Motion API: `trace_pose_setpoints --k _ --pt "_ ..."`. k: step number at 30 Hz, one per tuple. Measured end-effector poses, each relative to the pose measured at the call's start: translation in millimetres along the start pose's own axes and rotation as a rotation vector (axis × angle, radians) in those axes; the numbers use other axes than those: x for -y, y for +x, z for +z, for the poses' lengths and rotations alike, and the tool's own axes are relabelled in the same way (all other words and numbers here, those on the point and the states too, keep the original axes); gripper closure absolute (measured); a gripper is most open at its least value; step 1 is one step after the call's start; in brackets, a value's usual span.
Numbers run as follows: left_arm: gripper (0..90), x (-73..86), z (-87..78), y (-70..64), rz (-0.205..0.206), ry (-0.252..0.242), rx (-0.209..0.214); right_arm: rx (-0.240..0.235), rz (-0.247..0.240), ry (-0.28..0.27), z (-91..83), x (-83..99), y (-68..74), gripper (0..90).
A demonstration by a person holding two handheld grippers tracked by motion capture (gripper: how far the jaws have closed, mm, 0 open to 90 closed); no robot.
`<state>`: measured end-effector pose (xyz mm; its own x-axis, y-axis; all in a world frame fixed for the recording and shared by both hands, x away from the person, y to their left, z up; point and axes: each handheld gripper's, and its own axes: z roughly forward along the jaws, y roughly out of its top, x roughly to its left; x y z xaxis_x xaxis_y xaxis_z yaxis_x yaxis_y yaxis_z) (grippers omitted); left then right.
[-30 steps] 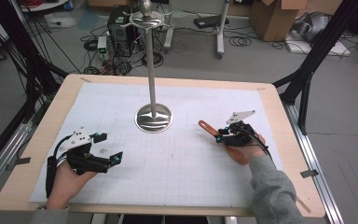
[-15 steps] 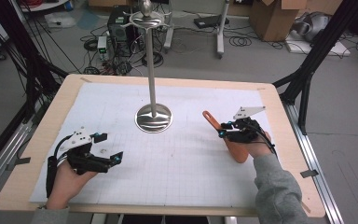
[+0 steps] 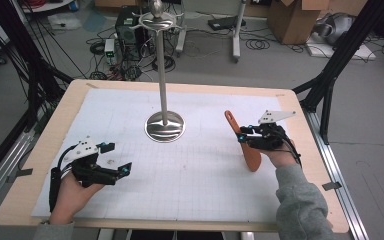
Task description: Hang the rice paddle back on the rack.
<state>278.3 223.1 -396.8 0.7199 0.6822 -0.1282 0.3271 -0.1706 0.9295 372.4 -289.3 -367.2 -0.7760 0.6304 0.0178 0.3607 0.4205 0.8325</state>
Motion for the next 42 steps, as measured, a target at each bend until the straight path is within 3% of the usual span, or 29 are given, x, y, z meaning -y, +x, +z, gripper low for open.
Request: trace_pose_setpoints --k 11,42 --pt "2.7 0.0 -2.2 -0.6 0.002 -0.002 -0.002 0.002 0.006 -0.056 -9.8 -8.5 2.4 64.8" --pt "2.7 1.7 -17.4 1.5 -0.010 -0.022 -0.026 -0.028 0.037 -0.189 -8.8 -44.2 6.5 65.0"
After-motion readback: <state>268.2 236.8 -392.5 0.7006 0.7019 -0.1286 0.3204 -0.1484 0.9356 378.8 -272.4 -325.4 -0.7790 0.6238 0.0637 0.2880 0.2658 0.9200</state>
